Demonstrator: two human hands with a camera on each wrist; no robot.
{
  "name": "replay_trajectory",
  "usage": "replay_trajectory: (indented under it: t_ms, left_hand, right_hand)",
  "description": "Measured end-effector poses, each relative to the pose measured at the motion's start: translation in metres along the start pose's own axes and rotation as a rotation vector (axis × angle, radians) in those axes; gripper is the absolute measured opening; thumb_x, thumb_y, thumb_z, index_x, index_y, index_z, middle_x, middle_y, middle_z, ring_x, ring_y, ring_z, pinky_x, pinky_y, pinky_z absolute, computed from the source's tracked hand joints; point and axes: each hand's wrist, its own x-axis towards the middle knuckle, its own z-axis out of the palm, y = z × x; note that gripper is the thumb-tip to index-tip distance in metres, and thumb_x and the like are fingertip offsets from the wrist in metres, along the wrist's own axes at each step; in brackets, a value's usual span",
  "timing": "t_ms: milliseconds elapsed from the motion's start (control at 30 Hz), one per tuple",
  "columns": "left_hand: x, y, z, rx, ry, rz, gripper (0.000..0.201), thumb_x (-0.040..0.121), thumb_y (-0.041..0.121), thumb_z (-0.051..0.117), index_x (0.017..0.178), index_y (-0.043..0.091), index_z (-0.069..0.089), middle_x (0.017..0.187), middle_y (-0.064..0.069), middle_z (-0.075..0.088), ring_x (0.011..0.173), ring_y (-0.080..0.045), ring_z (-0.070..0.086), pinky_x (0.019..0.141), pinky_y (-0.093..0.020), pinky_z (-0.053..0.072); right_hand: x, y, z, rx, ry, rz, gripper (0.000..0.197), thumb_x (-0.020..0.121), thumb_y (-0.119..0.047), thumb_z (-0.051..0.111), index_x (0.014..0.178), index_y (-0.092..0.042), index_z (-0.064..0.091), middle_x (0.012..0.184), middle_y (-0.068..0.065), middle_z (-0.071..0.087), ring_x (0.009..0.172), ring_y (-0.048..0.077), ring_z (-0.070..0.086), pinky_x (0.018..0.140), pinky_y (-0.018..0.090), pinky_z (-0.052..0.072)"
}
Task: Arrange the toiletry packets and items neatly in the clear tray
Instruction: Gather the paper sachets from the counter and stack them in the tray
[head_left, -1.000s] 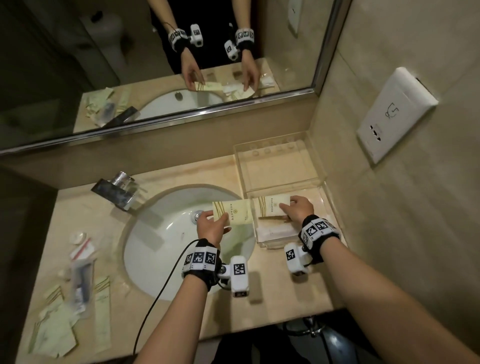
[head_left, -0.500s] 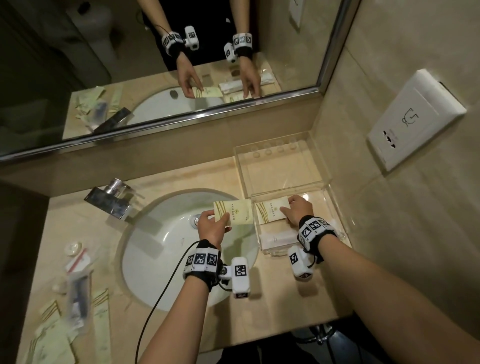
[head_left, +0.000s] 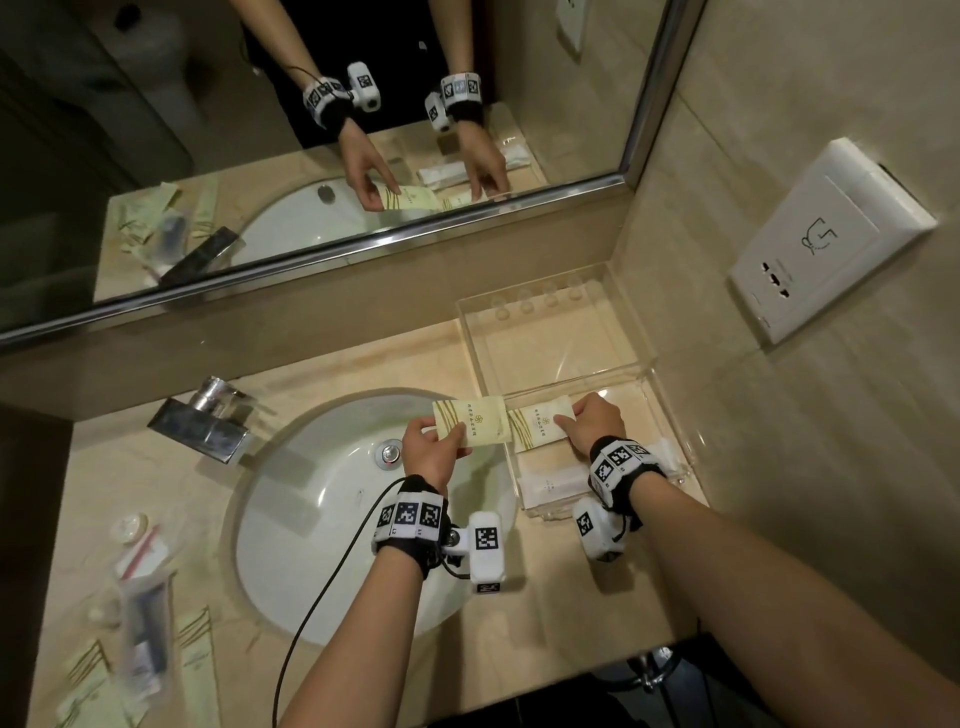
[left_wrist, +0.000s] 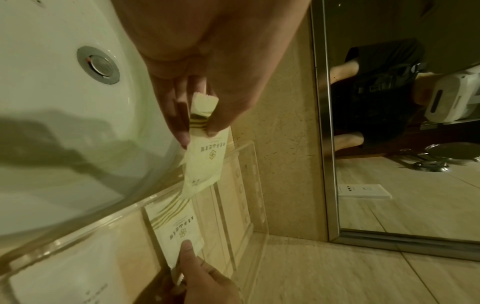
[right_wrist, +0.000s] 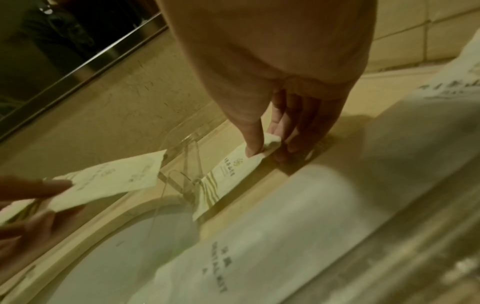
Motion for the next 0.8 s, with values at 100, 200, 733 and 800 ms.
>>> replay_trajectory:
  t_ms: [100,200,733,800]
  left_hand:
    - [0.001,0.0,0.002,-0.01,-0.012,0.0,0.029,0.086,-0.004,0.062,0.11,0.002,0.046,0.105,-0.021,0.061,0.086,-0.03,0.064,0.054,-0.019,0.058]
    - [0.001,-0.001,0.004,-0.016,-0.025,-0.001,0.03,0.086,-0.004,0.063,0.11,0.003,0.046,0.109,-0.024,0.06,0.089,-0.032,0.065,0.053,-0.02,0.058]
    - [0.002,-0.007,0.0,0.019,-0.061,0.007,0.036,0.086,-0.003,0.063,0.118,-0.003,0.047,0.115,-0.027,0.06,0.09,-0.032,0.065,0.056,-0.021,0.059]
    - [0.002,-0.007,-0.001,0.019,-0.06,0.008,0.036,0.086,-0.003,0.063,0.119,-0.004,0.047,0.116,-0.028,0.06,0.09,-0.031,0.065,0.055,-0.021,0.059]
  right_hand:
    - [-0.002,0.0,-0.001,-0.047,0.016,-0.021,0.041,0.088,-0.033,0.069,0.115,-0.005,0.058,0.118,0.013,0.064,0.107,0.031,0.061,0.082,0.032,0.047]
    - [-0.005,-0.002,-0.004,-0.083,-0.003,-0.015,0.045,0.088,-0.035,0.069,0.119,-0.004,0.059,0.121,0.015,0.063,0.11,0.032,0.061,0.084,0.033,0.047]
    - [-0.012,0.01,-0.006,-0.081,0.033,-0.074,0.023,0.079,-0.021,0.078,0.087,-0.014,0.057,0.091,0.004,0.064,0.076,0.021,0.058,0.072,0.032,0.052]
    - [-0.009,0.01,-0.012,-0.113,-0.018,-0.049,0.024,0.076,-0.02,0.081,0.088,-0.015,0.061,0.097,0.005,0.065,0.08,0.021,0.059,0.076,0.031,0.052]
